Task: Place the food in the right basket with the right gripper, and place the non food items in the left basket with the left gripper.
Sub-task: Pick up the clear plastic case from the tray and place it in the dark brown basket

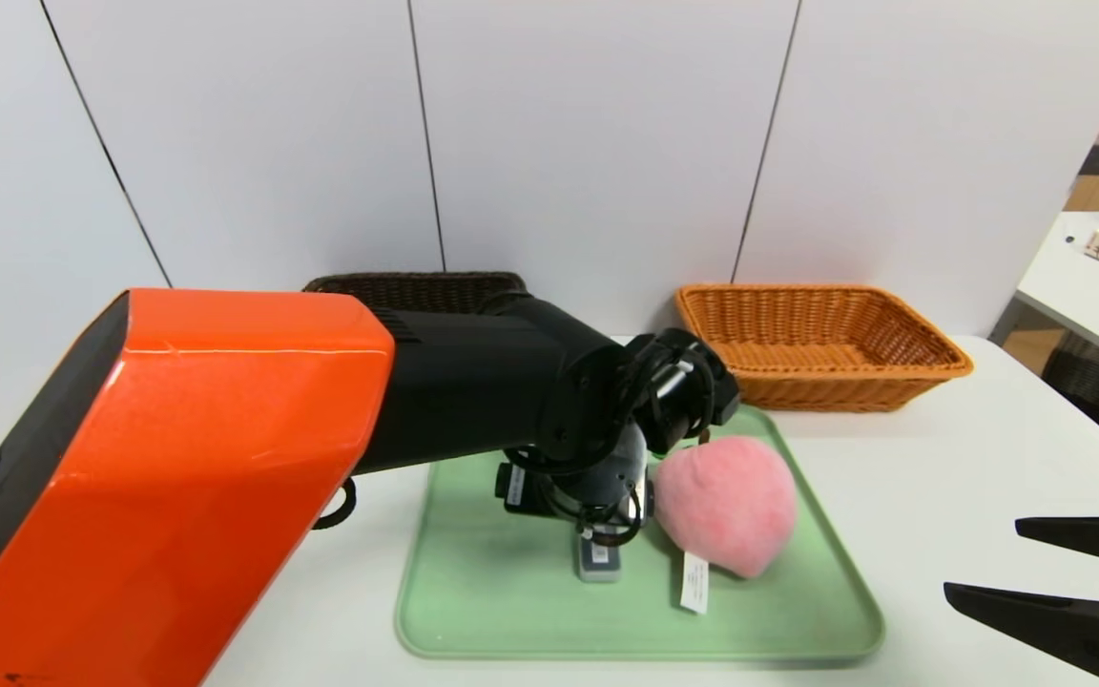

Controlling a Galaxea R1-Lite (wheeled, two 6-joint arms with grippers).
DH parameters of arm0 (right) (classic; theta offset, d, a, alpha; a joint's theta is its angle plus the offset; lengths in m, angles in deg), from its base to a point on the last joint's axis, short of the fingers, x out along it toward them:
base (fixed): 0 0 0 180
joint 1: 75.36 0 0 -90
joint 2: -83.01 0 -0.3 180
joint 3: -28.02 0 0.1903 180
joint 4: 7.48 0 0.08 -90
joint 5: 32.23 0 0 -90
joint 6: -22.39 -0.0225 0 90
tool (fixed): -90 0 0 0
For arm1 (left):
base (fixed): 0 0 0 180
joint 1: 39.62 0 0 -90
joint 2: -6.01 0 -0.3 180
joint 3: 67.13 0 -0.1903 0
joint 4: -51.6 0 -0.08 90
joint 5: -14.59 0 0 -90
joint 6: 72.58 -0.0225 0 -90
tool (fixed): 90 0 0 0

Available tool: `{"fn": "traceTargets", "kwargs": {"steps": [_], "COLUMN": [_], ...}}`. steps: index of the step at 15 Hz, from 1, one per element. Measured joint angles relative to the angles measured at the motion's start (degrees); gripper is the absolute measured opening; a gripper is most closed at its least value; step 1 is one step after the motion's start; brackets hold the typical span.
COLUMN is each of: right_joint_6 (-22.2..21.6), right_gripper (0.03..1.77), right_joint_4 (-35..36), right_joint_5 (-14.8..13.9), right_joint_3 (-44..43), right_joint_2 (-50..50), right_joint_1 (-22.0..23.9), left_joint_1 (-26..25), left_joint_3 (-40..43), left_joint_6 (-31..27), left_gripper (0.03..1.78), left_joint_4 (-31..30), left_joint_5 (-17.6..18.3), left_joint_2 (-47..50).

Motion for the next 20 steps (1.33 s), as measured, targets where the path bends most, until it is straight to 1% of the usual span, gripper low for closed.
{"fn": "traceTargets", "kwargs": {"steps": [11,14,20], "right_joint_6": [0.0,0.0,0.0], "right_gripper": [1.70,1.70,1.70], "right_joint_4": [0.0,0.0,0.0], "right_joint_5": [0.0,0.0,0.4], "right_joint_3": [-0.2,-0.2,-0.2], "right_joint_2": [0.0,0.0,-0.1], "right_joint_1": [0.1,0.1,0.1], "left_joint_1": [0.0,0.0,-0.5], "left_joint_3": [-1.3,-1.3,-1.6], "left_joint_6": [-0.1,-0.1,0.2], "left_gripper": [1.69,1.69,1.69], "left_joint_4": [0.0,-0.1,0.1], "left_joint_5": [0.8,2.1,2.9], "left_joint_2": [-2.0,-2.2,-2.1]}}
